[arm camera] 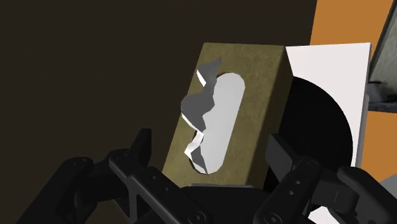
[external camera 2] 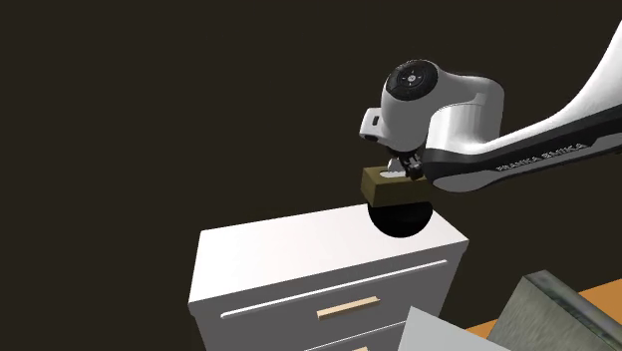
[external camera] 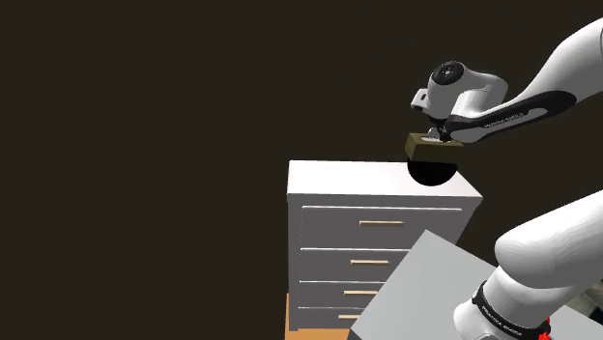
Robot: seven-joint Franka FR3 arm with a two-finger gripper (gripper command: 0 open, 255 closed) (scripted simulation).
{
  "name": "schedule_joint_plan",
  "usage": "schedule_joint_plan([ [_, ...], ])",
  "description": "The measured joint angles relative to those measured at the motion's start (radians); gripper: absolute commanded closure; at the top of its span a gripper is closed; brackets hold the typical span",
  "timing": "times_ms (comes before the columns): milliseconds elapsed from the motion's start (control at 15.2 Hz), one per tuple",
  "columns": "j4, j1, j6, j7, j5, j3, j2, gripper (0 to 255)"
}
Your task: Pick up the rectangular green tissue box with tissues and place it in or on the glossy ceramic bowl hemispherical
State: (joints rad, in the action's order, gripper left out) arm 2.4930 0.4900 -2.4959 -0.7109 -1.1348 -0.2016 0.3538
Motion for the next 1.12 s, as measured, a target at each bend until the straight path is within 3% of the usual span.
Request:
schedule_joint_plan([
  [396,-0.029,0.025,-0.065,0.049,-0.071,-0.020,-0.082,0],
  [792,-0.033,0.028,-0.073,0.056,-0.080,-0.023,-0.093,0],
  [858,-0.033,0.028,-0.073,0.056,-0.080,-0.023,-0.093,255],
  [1122,-0.035,0.028,-0.073,0.056,-0.080,-0.023,-0.092,255],
])
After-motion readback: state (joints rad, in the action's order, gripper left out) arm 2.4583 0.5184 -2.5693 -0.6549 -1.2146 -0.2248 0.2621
